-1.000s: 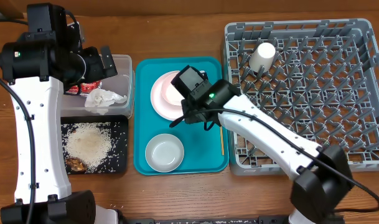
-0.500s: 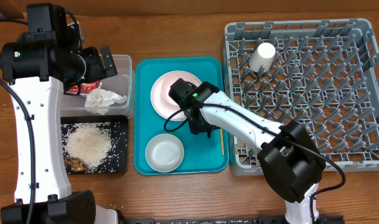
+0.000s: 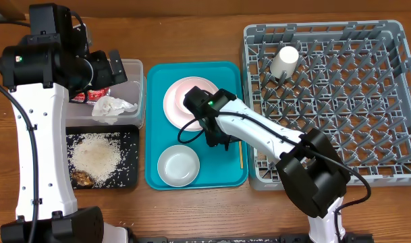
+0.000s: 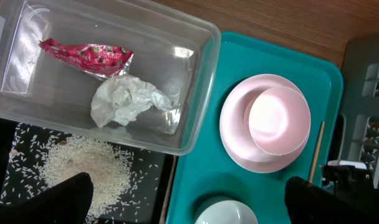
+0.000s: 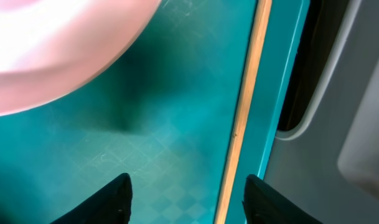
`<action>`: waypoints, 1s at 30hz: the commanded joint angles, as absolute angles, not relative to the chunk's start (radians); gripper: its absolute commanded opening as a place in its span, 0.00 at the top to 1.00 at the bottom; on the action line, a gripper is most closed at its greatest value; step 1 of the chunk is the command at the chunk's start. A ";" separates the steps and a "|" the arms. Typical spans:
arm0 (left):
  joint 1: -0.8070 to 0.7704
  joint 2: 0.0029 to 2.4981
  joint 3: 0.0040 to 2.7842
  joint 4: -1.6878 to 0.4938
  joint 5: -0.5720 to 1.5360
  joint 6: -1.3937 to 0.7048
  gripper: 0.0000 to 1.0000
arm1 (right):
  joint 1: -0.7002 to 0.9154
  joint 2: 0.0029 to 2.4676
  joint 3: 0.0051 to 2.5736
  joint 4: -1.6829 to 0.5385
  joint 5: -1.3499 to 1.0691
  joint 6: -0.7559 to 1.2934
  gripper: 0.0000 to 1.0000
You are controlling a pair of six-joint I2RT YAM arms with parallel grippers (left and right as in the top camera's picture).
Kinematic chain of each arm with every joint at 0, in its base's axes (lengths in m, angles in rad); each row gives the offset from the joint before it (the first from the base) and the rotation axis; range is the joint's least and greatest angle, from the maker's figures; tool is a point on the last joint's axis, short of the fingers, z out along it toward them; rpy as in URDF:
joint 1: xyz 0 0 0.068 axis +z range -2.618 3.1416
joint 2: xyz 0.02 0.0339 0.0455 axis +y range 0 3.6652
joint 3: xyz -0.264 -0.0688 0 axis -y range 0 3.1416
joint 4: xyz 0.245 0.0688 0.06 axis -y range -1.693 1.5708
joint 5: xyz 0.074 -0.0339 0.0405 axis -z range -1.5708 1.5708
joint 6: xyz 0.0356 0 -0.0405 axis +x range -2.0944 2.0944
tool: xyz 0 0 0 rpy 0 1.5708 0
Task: Sort waste into correct bins and load items into the dishwasher
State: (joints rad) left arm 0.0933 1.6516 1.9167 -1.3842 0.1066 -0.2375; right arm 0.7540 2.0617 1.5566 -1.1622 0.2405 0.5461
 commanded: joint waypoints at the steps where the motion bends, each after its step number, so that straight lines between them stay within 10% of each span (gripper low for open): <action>1: 0.091 1.658 1.917 -1.384 0.093 -0.251 0.00 | 0.749 2.073 1.570 -1.158 0.246 0.578 0.39; 30: 0.091 1.658 1.917 -1.384 0.093 -0.251 0.00 | 0.669 2.073 1.458 -1.049 0.118 0.576 0.26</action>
